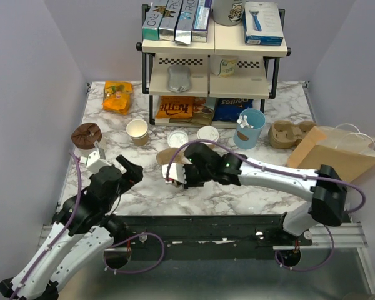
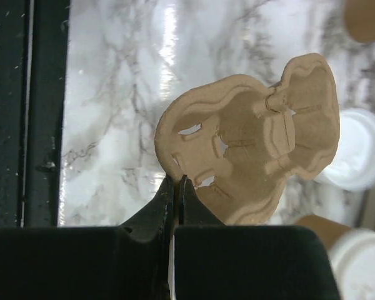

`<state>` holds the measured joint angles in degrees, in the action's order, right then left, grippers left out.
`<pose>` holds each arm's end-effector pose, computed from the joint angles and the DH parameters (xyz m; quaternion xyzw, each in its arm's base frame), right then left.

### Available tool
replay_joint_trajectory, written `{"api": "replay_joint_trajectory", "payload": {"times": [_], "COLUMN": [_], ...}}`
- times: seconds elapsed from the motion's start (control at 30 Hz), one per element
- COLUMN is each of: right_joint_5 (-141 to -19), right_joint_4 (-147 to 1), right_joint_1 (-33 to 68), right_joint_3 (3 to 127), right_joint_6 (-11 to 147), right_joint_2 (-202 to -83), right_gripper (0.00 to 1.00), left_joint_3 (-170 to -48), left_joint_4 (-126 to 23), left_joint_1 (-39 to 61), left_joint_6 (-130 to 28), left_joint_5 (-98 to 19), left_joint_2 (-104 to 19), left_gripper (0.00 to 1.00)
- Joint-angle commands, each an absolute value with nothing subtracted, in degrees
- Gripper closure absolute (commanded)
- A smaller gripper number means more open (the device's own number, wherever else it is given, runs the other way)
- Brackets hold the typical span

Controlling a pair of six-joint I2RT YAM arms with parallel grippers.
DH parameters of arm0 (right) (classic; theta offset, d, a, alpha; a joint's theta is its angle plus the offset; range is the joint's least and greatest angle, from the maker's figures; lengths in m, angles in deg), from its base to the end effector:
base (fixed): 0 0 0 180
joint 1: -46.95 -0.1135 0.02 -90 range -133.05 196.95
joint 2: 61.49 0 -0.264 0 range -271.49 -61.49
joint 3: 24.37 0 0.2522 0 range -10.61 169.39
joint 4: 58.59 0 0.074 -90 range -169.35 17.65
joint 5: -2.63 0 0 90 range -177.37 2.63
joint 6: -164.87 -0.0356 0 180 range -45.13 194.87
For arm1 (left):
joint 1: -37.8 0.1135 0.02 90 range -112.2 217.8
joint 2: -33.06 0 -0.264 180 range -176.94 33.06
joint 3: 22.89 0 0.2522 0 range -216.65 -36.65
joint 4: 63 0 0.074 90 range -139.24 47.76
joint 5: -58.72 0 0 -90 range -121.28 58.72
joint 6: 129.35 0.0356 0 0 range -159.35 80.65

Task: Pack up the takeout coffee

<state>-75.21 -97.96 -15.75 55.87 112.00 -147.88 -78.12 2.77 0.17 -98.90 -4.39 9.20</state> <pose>0.1449 0.2970 0.2723 -0.7300 0.5620 0.1789 0.3453 0.0741 -0.0368 0.2918 -0.2700 0.8240 -0.2042 0.4543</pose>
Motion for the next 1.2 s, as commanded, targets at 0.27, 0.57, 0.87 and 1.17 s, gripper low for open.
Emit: {"api": "replay_joint_trajectory", "payload": {"times": [0.27,0.57,0.87,1.17], "right_joint_5": [-66.3,-108.8,-117.1,-111.3], "right_joint_4": [-84.4,-82.1,-104.0,-111.7], "right_joint_1": [-22.0,-16.2,18.4,46.7], "right_joint_3": [60.3,57.6,59.3,62.1], "right_joint_6": [105.2,76.7,59.0,59.8], "right_joint_2": [-159.6,-141.6,-125.6,-118.3], "right_gripper": [0.47,0.0,0.0,0.0], "left_joint_3": [-75.5,-74.1,-73.0,-72.9], "left_joint_4": [4.0,-1.6,-8.4,-16.4], "left_joint_1": [0.2,0.3,0.3,0.4], "left_joint_6": [-101.7,-99.1,-95.2,-91.5], "left_joint_5": [-2.4,-4.0,-7.6,-12.4], "left_joint_2": [5.3,5.5,2.7,-2.7], "left_gripper": [0.01,0.01,0.01,0.01]}}
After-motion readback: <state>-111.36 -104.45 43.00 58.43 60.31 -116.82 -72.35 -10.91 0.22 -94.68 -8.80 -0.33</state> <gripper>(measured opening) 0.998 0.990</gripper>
